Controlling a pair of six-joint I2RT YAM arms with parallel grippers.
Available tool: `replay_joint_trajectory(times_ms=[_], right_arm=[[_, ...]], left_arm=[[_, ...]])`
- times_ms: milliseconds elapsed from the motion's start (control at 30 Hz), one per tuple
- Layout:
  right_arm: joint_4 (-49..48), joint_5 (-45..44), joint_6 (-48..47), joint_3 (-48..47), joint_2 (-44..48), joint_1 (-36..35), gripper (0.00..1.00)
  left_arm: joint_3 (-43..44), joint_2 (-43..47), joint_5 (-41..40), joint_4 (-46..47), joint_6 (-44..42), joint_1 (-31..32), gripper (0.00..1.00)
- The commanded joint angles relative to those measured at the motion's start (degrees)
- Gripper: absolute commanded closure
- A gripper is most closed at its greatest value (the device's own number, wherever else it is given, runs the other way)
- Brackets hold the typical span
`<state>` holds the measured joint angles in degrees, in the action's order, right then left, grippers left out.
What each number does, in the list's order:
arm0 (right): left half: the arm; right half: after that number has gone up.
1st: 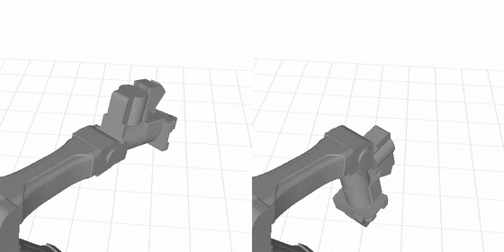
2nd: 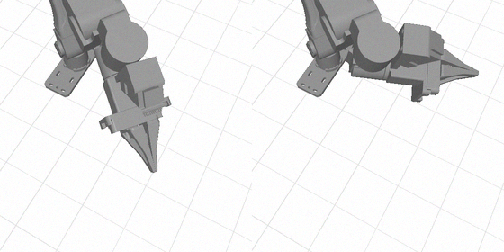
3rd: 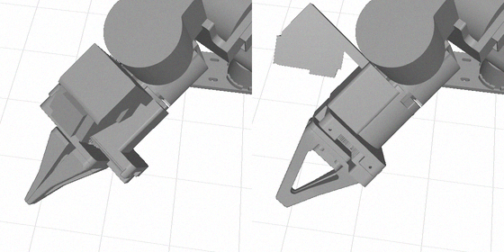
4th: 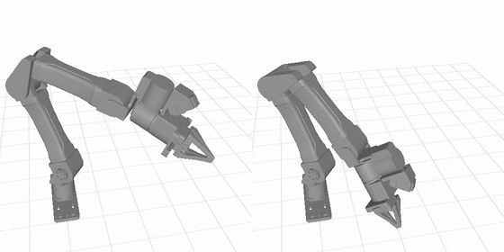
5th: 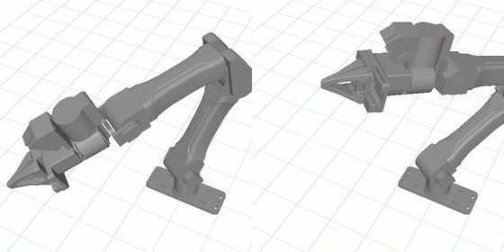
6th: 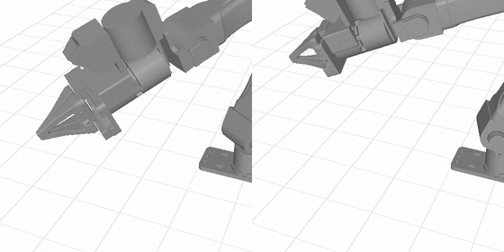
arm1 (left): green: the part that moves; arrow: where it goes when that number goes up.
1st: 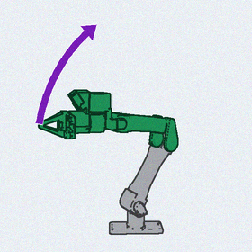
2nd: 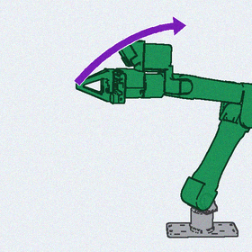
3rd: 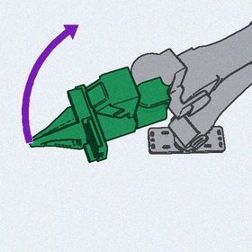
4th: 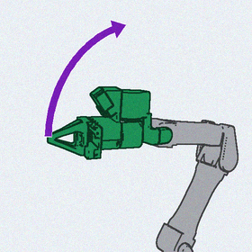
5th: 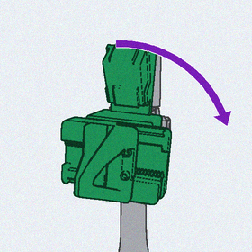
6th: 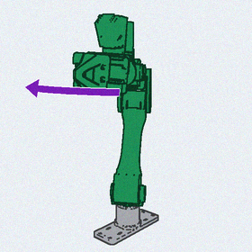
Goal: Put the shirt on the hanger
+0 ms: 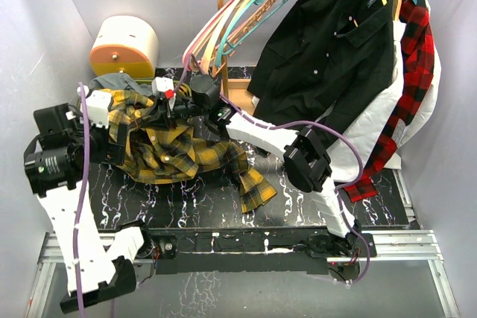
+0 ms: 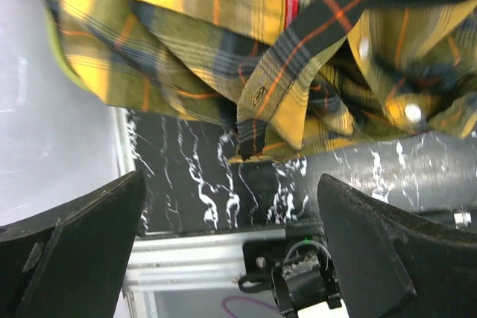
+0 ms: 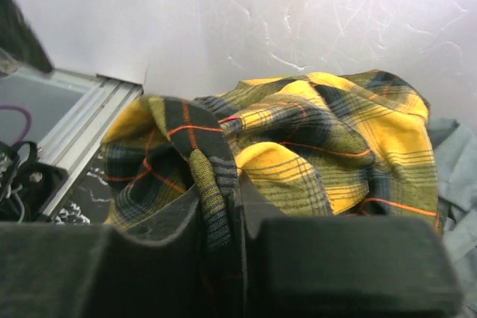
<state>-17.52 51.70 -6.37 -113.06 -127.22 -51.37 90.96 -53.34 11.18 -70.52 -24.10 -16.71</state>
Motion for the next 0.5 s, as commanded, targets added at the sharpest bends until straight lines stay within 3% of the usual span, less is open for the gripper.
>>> replay_joint_trajectory(times_ms=[0,200,333,467], right_arm=[[-11.94,-8.03,3.12,3.38,5.16,1.29,0.92],[-36.85,-18.08,20.61,24.78,15.85,9.64,0.92],[-44.35,-27.2,23.39,36.99,22.73,13.52,0.92],[-44.52,-29.88,22.72,44.46,25.58,15.8,0.92]], left_arm=[[-3.38,-1.29,4.34,-4.62,-3.71,0.01,0.03],[-7.23,-6.83,10.37,-9.14,-5.57,0.01,0.03],[-7.35,-9.44,17.94,-9.22,-5.79,0.01,0.03],[-8.79,-13.77,26.28,-8.52,-7.21,0.01,0.03]])
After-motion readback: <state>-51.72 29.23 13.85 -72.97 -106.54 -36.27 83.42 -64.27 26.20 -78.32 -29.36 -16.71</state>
